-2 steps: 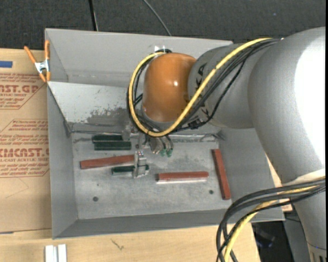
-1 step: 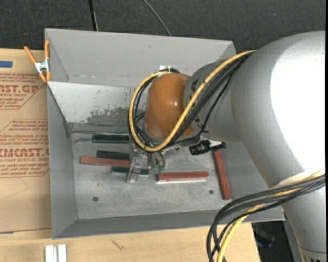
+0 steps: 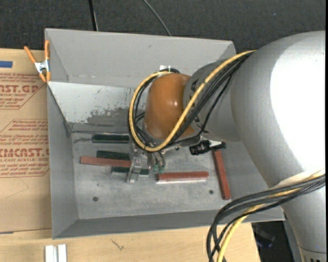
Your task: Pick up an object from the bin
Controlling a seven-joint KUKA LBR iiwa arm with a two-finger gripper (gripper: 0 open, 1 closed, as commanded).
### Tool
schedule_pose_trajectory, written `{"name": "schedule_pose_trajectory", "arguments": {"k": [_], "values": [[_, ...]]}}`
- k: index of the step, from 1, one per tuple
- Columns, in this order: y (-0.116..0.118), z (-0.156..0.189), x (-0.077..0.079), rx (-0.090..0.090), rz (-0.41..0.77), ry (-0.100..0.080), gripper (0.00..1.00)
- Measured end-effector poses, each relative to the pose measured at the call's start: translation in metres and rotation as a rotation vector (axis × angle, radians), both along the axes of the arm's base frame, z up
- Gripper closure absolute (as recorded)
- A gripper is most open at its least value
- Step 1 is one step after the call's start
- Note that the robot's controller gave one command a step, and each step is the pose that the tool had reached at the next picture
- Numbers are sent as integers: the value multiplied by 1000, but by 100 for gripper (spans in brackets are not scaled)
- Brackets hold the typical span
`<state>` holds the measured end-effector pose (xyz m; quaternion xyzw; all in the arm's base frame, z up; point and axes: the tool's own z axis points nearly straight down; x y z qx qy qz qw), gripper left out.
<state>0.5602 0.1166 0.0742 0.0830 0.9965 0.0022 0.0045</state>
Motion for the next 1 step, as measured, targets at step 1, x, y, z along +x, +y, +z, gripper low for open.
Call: {"name": "schedule_pose_trajectory", "arguments": {"k": [1], "values": [[23, 195, 22, -2, 5, 7, 100]]}}
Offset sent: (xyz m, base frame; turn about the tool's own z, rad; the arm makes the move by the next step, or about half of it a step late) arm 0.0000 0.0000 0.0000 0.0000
